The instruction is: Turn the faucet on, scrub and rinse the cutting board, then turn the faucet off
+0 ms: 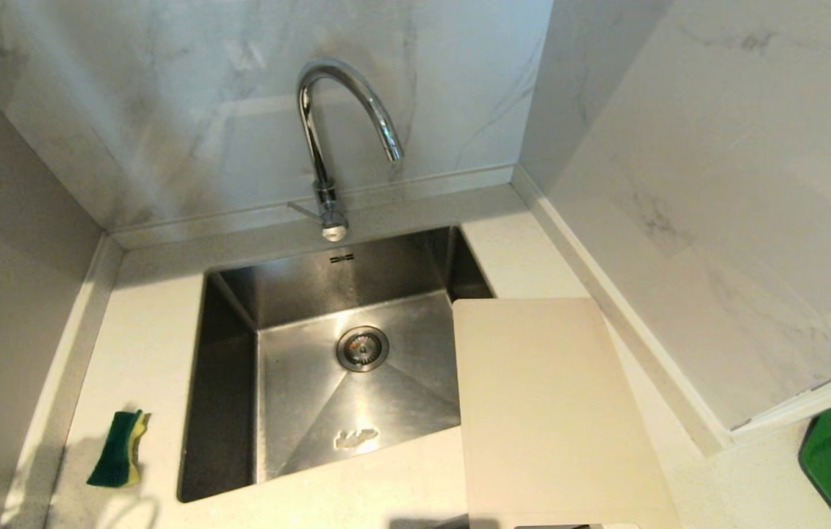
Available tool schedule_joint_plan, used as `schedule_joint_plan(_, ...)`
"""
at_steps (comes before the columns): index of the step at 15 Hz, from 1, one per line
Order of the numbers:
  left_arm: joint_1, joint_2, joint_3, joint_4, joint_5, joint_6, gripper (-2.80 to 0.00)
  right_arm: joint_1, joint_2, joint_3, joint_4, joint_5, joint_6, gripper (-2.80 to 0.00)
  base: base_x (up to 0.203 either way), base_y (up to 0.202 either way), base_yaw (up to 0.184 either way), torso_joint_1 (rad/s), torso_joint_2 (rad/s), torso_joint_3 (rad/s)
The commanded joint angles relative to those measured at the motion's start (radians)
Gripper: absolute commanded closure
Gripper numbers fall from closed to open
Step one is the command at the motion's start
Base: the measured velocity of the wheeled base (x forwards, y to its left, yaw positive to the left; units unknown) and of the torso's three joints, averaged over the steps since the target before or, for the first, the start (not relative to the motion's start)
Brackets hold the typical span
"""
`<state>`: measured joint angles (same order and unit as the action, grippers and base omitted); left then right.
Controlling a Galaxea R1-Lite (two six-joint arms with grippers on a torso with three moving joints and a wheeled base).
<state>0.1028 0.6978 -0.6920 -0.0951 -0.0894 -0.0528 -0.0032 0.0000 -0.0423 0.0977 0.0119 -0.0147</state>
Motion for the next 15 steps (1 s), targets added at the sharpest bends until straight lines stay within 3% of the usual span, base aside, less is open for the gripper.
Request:
schedule_joint_plan(1,0.000,-0.120,0.076,-0.002,0.001,-0.005,0.00,0.000,-0.001,-0.001,0.001,0.000,0.000,0.00,0.000,0.000,0.000,0.000,0.00,0.000)
schedule_joint_plan(8,0.001,-0.340,0.278,0.002,0.008,-0.005,0.00,0.000,0.000,0.001,0.001,0.000,0.001,0.00,0.000,0.000,0.000,0.000,0.00,0.000)
schedule_joint_plan(15,-0.002,-0.419,0.423,-0.008,-0.004,-0.025,0.00,0.000,0.000,0.000,0.001,0.000,0.001,0.00,0.000,0.000,0.000,0.000,0.00,0.000)
